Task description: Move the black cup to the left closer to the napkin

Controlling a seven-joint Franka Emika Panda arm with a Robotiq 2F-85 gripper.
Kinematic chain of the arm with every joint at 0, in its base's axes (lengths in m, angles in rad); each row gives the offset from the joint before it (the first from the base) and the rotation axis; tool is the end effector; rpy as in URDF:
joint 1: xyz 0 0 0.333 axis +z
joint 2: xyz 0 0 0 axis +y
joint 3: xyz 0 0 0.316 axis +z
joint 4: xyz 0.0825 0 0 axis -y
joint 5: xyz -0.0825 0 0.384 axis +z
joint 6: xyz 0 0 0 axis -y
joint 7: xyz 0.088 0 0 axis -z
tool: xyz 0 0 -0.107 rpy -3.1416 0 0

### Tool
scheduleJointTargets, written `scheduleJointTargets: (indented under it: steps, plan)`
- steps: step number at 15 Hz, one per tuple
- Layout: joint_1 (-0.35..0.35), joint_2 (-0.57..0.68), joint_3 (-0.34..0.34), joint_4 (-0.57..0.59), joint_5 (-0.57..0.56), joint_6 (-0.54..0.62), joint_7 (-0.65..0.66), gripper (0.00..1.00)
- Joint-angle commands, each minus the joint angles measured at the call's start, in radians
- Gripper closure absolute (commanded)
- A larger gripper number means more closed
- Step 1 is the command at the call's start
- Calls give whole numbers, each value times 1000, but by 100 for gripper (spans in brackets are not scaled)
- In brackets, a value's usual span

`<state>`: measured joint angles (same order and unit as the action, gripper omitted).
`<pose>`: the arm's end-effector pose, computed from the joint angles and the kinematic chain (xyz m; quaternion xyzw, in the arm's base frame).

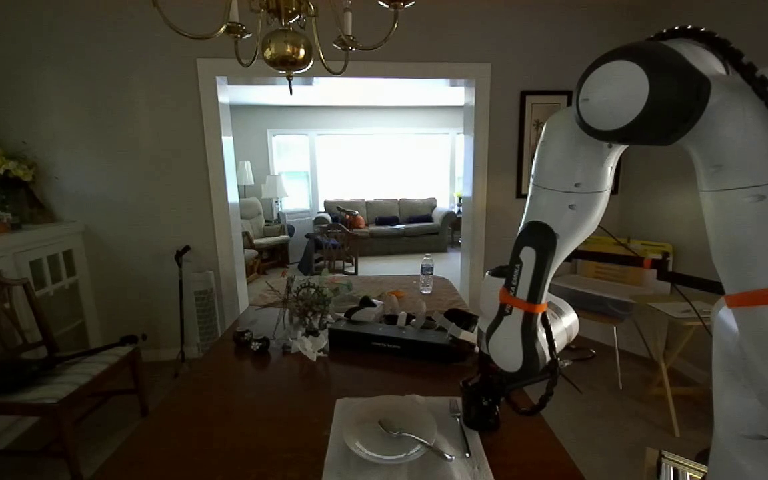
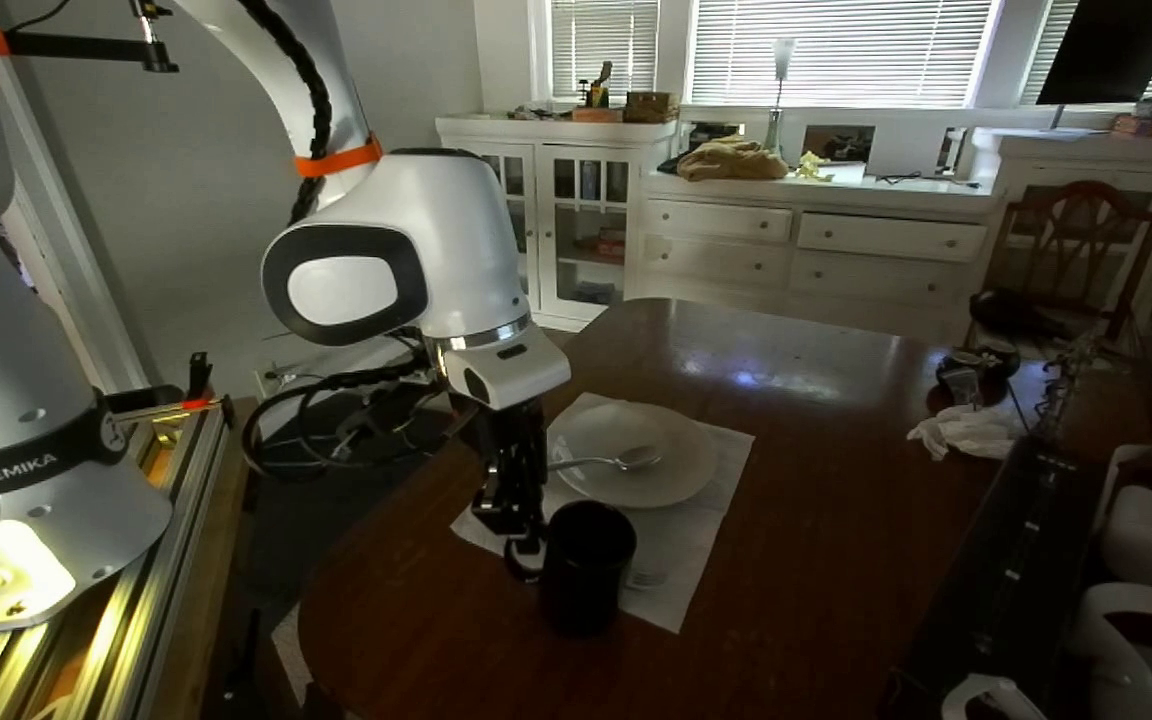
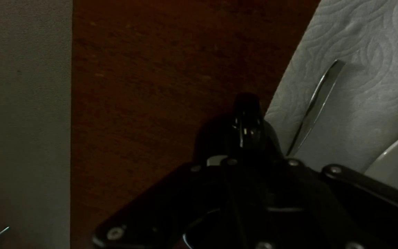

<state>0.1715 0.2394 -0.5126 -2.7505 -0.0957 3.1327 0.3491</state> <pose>0.3767 -0.1396 0.1719 0.9541 -0.2807 0.0838 0.0617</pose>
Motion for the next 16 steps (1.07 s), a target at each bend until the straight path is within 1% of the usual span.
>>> scheduleJointTargets:
  steps: [1, 2, 3, 4, 5, 7, 8, 9, 10, 11, 12, 13, 14, 15, 16]
  plan:
    - [-3, -9, 5, 0, -7, -37, 28, 82]
    - [-9, -9, 11, 0, -5, -39, 28, 55]
    - [-20, -13, 22, 0, -3, -46, 25, 53]
    - [-23, -12, 26, 0, -2, -52, 24, 48]
    - [-30, -14, 33, 0, -1, -60, 22, 39]
    - [-45, -19, 48, 1, 2, -69, 16, 26]
    - [-51, -22, 55, 1, 2, -72, 15, 17]
    - [-63, -28, 80, 3, 53, -80, -34, 10]
    - [-75, -38, 86, 2, 14, -90, -3, 2]
    - [-75, -48, 95, 4, 52, -109, -49, 0]
    - [-87, -64, 106, 5, 49, -129, -56, 0]
    - [-85, -88, 86, 6, 1, -155, -40, 0]
    - [-91, -114, 83, 8, -7, -185, -53, 0]
    - [-91, -181, 66, -36, -21, -209, -70, 0]
    - [-110, -222, 83, -28, -3, -275, -102, 0]
